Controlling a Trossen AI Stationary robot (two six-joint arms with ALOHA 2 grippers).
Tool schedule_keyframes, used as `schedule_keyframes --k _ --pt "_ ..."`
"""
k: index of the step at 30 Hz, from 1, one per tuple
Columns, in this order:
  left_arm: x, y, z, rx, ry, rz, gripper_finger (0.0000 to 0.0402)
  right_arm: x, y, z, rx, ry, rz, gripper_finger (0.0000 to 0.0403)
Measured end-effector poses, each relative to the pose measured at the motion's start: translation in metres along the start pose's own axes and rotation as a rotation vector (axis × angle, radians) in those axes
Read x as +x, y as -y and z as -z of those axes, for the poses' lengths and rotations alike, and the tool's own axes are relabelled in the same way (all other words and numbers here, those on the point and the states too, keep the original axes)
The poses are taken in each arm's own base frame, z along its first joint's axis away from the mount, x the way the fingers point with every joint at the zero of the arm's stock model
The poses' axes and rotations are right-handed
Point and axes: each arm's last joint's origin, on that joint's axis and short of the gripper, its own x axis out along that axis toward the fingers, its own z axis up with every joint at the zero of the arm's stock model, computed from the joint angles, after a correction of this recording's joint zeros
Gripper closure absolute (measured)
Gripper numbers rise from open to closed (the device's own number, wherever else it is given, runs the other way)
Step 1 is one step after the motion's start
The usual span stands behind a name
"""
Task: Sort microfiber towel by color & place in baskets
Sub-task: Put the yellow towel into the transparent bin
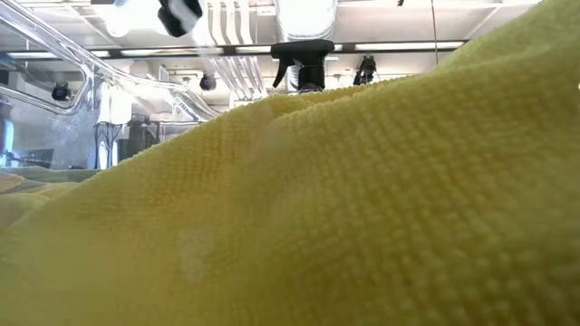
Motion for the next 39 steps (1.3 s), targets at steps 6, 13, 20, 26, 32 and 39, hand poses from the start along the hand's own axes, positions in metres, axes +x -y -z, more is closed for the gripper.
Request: schedule_keyframes --k 6,13,20,26,32,39 --pt "0.002 0.001 0.001 0.009 -0.009 0.005 0.0244 0.000 -0.002 0.000 0.000 0.000 -0.015 0.0355" --pt "-0.007 0.004 -0.001 0.022 0.020 0.012 0.0244 -0.001 -0.004 0.000 0.038 0.006 -0.045 0.0391" --pt "-0.018 0.009 -0.003 0.036 0.057 0.022 0.0244 -0.022 -0.011 -0.003 0.093 0.093 -0.202 0.0393" --pt "-0.026 0.012 -0.003 0.045 0.081 0.028 0.0244 -0.067 -0.018 -0.010 0.132 0.387 -0.405 0.0394" --pt "-0.033 0.014 -0.001 0.037 0.075 0.027 0.0244 -0.128 -0.036 -0.023 0.034 0.647 -0.527 0.0394" --pt "-0.044 0.018 0.002 0.020 0.077 0.028 0.0244 -0.189 -0.073 -0.048 -0.182 0.838 -0.544 0.0394"
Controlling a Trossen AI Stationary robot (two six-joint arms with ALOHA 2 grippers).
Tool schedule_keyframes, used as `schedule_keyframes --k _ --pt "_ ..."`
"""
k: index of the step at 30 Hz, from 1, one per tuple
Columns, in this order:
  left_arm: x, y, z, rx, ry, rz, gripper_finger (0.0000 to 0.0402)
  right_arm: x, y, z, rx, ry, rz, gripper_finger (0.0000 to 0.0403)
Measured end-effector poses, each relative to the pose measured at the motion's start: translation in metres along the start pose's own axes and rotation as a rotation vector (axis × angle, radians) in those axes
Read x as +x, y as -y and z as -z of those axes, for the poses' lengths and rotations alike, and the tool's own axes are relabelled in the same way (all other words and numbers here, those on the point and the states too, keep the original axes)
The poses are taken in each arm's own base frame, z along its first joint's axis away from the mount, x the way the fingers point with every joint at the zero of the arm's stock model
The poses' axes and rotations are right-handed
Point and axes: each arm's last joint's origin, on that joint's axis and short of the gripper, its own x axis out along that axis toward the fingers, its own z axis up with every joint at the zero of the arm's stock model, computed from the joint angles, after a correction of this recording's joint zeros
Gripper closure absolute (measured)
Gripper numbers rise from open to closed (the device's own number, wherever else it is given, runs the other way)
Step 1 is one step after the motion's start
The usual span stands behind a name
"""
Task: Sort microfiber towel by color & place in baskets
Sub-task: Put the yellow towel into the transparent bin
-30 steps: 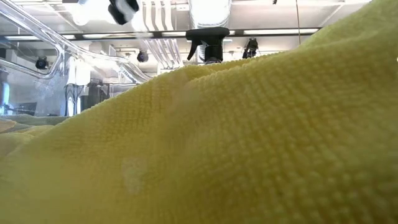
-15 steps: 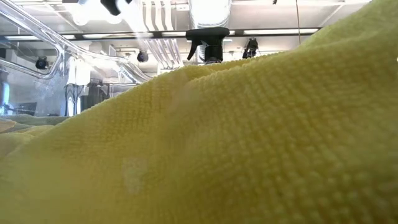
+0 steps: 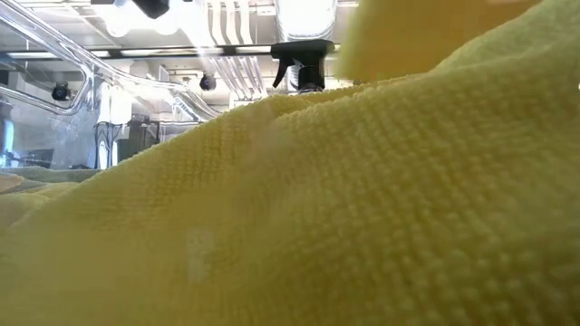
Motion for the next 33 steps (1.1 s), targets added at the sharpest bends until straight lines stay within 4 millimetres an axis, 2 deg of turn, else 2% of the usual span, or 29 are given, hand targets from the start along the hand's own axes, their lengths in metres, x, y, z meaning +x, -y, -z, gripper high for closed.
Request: schedule_keyframes --k 3,6,10,14,21,28,33 --pt "-0.006 0.002 0.001 -0.001 0.006 0.001 0.0244 0.007 -0.015 -0.015 -0.069 -0.010 -0.033 0.0394" --pt "-0.014 0.005 0.001 0.001 0.020 0.005 0.0244 0.018 -0.021 -0.020 -0.089 -0.065 -0.009 0.0394" --pt "-0.024 0.009 0.001 0.013 0.050 0.014 0.0244 0.042 -0.030 -0.016 -0.093 -0.167 -0.007 0.0394" --pt "-0.033 0.013 0.001 0.029 0.079 0.022 0.0244 0.067 -0.049 -0.014 -0.114 -0.254 -0.082 0.0394" --pt "-0.048 0.017 0.005 0.083 0.095 0.024 0.0245 0.106 -0.079 -0.015 -0.162 -0.294 -0.115 0.0394" --pt "-0.066 0.021 0.016 0.091 0.065 0.016 0.0244 0.136 -0.064 -0.011 -0.170 -0.413 0.202 0.0394" --pt "-0.083 0.026 0.025 0.091 0.063 0.024 0.0244 0.158 -0.061 -0.009 -0.164 -0.470 0.211 0.0394"
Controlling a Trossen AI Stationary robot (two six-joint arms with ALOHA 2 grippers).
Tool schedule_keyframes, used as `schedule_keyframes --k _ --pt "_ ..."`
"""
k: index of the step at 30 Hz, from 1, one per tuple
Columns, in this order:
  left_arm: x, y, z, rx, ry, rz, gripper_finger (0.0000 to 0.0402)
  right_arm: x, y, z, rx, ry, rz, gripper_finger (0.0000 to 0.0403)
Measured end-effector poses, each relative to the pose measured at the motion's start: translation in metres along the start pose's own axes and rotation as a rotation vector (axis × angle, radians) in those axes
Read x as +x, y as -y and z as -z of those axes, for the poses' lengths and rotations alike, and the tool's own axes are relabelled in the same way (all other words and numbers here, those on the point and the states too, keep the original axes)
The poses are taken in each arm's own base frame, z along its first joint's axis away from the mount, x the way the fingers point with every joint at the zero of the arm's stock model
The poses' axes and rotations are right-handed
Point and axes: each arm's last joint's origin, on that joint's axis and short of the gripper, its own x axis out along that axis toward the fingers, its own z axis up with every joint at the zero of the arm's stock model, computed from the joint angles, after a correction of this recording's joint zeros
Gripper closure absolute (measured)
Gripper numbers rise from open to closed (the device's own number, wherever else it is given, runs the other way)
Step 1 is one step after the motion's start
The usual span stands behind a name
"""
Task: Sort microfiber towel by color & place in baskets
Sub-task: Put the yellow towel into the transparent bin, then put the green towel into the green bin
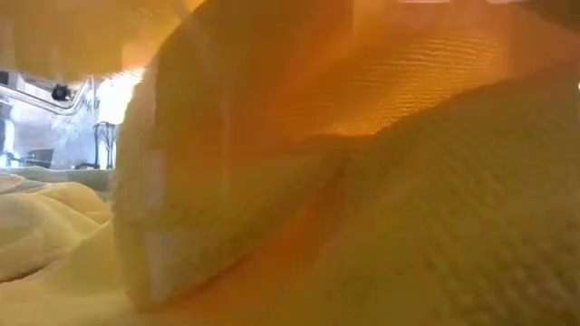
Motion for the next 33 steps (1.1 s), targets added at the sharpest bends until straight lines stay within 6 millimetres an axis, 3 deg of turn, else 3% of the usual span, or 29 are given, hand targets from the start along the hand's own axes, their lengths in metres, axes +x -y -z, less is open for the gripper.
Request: schedule_keyframes --k 7,22,33 --pt "-0.022 0.008 0.005 0.007 0.062 0.015 0.0244 0.009 0.004 -0.013 0.038 0.002 -0.004 0.0382" --pt "-0.049 0.015 0.020 0.003 0.071 0.030 0.0244 0.010 0.014 -0.022 0.031 0.000 0.018 0.0294" --pt "-0.066 0.016 0.060 -0.181 -0.208 0.011 0.0244 0.009 0.031 -0.017 0.124 -0.094 0.162 0.0305"
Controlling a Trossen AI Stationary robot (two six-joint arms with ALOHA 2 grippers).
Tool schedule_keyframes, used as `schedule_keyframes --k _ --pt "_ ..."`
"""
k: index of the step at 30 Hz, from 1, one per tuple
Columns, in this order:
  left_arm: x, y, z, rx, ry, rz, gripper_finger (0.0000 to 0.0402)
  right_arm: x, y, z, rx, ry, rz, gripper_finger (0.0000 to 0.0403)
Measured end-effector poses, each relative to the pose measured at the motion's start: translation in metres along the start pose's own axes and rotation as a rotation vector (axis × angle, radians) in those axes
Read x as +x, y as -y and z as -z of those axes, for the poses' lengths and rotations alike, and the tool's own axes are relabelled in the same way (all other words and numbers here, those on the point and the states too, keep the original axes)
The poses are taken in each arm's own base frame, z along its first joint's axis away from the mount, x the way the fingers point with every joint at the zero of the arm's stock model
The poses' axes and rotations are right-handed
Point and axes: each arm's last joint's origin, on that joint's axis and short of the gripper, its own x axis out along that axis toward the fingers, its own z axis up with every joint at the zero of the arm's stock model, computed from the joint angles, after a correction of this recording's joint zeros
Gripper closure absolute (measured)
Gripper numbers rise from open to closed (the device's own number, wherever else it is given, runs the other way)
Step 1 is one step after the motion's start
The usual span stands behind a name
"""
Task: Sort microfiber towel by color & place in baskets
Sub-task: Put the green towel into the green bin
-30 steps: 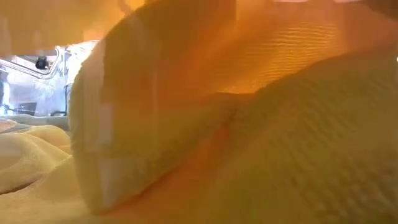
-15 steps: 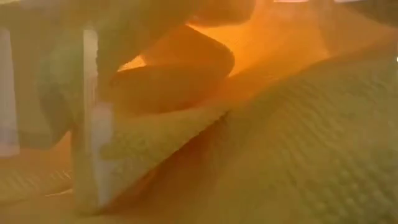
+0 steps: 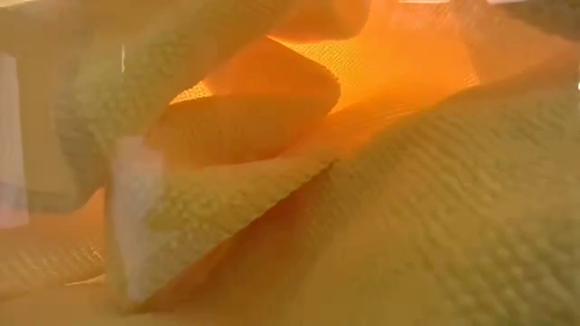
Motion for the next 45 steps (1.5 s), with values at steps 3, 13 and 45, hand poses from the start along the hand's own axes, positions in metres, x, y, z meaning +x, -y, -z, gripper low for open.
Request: schedule_keyframes --k 3,13,45 --pt "-0.003 0.001 0.002 0.000 0.010 0.006 0.0244 0.000 0.005 0.000 0.016 -0.021 0.039 0.0314" --pt "0.016 -0.009 0.005 -0.002 0.018 0.023 0.0244 -0.009 0.008 -0.003 -0.124 0.001 0.045 0.0334" --pt "0.066 -0.026 -0.018 0.106 0.374 0.126 0.0245 -0.129 0.141 0.005 -0.482 0.158 0.260 0.0335"
